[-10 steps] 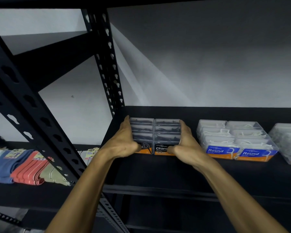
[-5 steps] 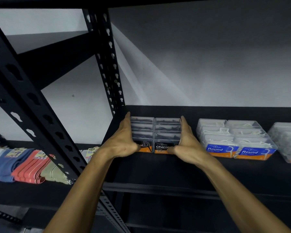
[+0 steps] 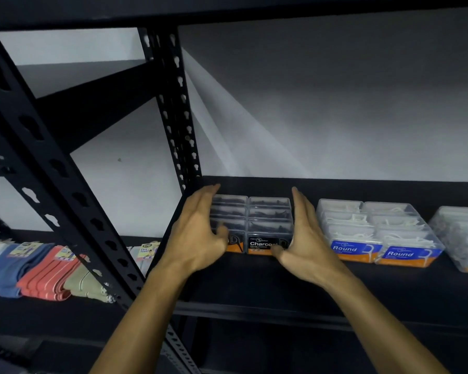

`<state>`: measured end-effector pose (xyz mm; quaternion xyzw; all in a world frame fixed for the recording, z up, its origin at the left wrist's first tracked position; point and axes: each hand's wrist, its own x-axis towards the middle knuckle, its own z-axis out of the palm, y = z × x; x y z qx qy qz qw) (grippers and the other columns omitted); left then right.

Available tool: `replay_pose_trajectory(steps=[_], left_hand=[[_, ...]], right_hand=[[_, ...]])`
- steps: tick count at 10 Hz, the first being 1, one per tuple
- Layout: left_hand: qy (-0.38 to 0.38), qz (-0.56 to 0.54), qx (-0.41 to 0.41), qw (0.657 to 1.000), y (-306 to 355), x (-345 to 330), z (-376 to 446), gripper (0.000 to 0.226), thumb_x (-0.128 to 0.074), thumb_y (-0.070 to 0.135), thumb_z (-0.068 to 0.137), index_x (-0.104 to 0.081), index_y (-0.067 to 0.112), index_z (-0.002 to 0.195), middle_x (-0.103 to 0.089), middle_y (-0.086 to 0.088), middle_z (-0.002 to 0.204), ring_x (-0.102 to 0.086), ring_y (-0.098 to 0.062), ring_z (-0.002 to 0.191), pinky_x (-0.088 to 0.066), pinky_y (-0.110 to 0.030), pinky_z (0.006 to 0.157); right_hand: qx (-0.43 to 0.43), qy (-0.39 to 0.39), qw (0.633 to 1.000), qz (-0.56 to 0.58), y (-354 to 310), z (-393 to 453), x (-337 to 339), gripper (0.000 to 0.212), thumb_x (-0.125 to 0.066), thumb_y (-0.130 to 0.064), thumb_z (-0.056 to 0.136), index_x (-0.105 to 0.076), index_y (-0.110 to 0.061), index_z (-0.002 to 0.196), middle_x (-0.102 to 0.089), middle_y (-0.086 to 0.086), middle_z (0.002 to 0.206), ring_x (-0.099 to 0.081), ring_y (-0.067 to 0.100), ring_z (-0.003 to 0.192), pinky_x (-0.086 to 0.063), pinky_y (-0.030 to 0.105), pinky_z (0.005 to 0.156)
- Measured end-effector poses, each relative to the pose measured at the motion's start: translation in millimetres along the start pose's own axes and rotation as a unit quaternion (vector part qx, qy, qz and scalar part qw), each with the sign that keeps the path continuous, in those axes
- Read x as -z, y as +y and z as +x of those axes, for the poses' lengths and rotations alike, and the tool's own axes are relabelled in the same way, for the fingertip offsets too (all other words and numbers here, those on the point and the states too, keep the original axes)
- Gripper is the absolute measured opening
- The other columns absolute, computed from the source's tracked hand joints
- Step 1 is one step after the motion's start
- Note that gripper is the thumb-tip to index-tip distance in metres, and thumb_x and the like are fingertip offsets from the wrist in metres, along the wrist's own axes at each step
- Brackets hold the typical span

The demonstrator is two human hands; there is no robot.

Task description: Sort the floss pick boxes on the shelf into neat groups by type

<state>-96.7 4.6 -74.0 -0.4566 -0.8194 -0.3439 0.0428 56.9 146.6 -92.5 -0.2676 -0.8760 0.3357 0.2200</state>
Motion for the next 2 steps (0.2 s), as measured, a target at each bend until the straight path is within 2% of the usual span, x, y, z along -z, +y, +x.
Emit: replay_pose_trajectory(steps=[1,2], left_hand=[[0.097,0.04,-0.046,0.993,8.7,-4.2,-12.5,0.056,-0.063,0.007,0.082,-0.049,0.016,0.136,-0.051,0.002,0.136,-0.041,-0.009,0.125,-0.039,-0.02,0.094],[0.171,0.047,-0.105,0.979,23.3,-7.6,-37.2,0.032,-0.064,0.008,0.083,-0.066,0.012,0.115,-0.062,0.002,0.112,-0.054,-0.011,0.104,-0.053,-0.022,0.069]], right_hand=[[0.059,0.125,0.99,0.014,3.0,-25.9,3.4,0.088,-0.072,-0.009,0.076,-0.021,-0.021,0.148,-0.026,-0.013,0.145,-0.025,0.007,0.137,-0.021,0.017,0.111],[0.104,0.241,0.964,0.039,12.3,-78.8,3.0,0.049,-0.065,-0.017,0.079,-0.056,-0.019,0.127,-0.055,-0.008,0.118,-0.058,0.01,0.109,-0.047,0.02,0.093]])
